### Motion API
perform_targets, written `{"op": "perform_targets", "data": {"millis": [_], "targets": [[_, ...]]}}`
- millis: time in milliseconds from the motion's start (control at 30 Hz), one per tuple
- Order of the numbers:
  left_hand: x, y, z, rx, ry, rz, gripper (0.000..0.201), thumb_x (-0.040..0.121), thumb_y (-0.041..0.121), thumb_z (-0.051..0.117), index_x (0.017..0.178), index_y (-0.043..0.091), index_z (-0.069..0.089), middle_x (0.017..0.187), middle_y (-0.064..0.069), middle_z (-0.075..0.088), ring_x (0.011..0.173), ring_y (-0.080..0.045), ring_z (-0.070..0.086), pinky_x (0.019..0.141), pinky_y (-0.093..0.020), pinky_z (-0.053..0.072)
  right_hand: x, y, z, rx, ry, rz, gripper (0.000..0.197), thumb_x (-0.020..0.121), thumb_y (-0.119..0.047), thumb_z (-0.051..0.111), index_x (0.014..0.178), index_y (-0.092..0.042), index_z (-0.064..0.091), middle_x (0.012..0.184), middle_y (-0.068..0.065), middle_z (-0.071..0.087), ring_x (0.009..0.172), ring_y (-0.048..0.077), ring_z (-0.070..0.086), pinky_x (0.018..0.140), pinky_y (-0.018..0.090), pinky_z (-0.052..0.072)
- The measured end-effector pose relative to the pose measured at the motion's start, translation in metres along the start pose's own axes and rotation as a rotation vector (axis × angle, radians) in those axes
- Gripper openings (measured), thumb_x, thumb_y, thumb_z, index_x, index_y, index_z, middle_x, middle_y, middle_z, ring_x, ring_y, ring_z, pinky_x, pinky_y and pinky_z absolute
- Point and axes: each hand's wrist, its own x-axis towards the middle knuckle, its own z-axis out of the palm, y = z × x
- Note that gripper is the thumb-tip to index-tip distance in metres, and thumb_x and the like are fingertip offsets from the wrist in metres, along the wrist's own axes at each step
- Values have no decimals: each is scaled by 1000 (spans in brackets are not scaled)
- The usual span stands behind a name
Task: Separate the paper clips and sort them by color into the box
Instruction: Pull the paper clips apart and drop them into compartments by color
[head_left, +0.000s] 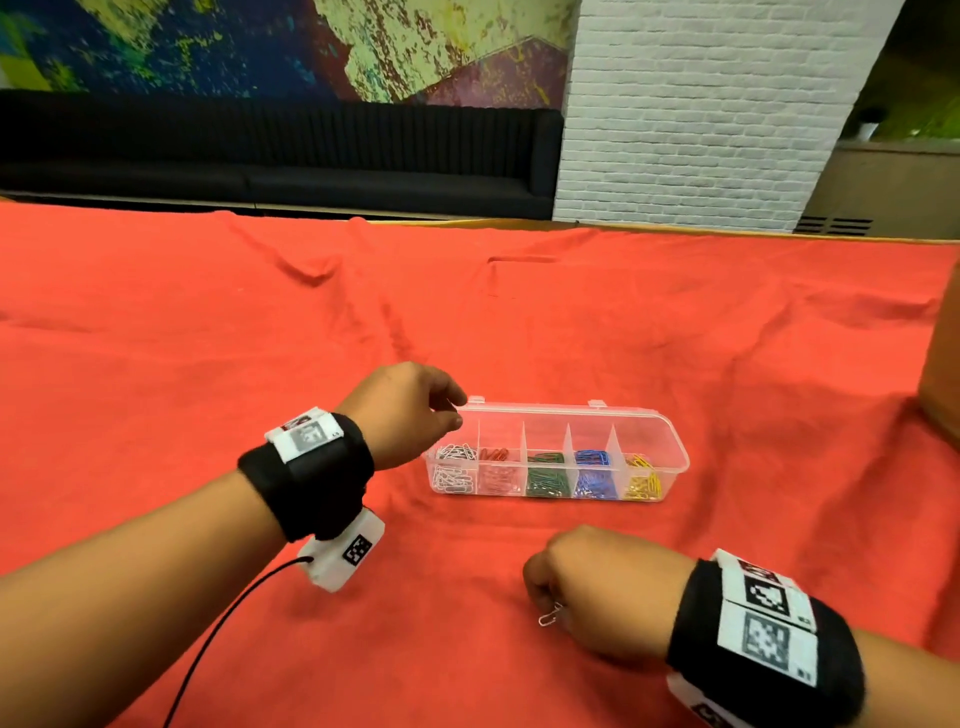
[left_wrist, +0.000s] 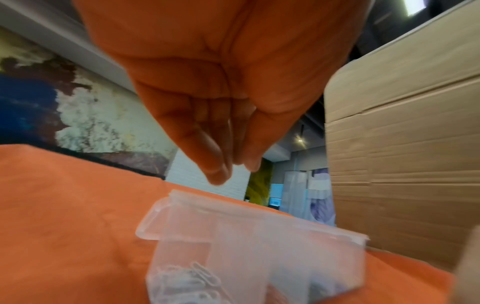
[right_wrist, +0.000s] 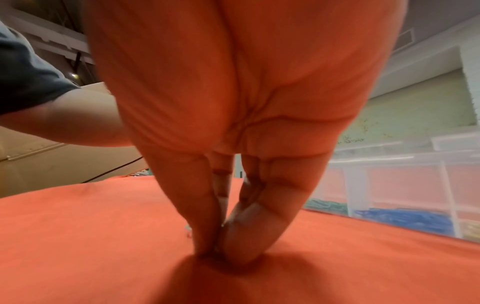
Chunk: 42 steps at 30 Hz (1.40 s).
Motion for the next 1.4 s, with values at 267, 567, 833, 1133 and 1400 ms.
{"op": "perform_targets", "data": {"millis": [267,567,833,1133,1400], "targets": [[-38,-7,15,108,-34,111,10,82,35,63,87,28,69,79,12,71,75,-8,64,68,-28,50,32,3,-43,208,166,-9,9,72,-18,56,78,-23,55,70,-8,57,68,13,55,64,29,49],[-22,-36,-2,-95,62,-162,9,86,24,63,82,21,70,74,8,68,72,-15,63,70,-31,51,104,3,-92,352,489,53,20,85,-14,61,98,-25,71,93,-6,71,80,15,65,66,19,43],[0,-55,3,-961,36,-450,13,96,7,53,102,12,63,95,-10,65,80,-18,62,71,-31,49,42,156,-104,327,491,559,31,86,-1,54,113,-11,66,104,7,71,96,23,65,85,27,48],[36,-44,19,-1295,-249,-710,16,87,-6,52,95,8,54,97,-16,68,83,-23,67,61,-30,57,24,172,-53,1437,430,540,44,93,10,44,131,-14,45,118,14,71,94,24,61,70,34,52],[27,-49,10,-1339,-220,-418,67,64,4,37,127,6,63,136,-12,60,114,-27,54,97,-41,40,8,169,-52,1623,496,416,46,89,13,36,115,-11,65,97,8,72,88,29,65,74,37,53]]}}
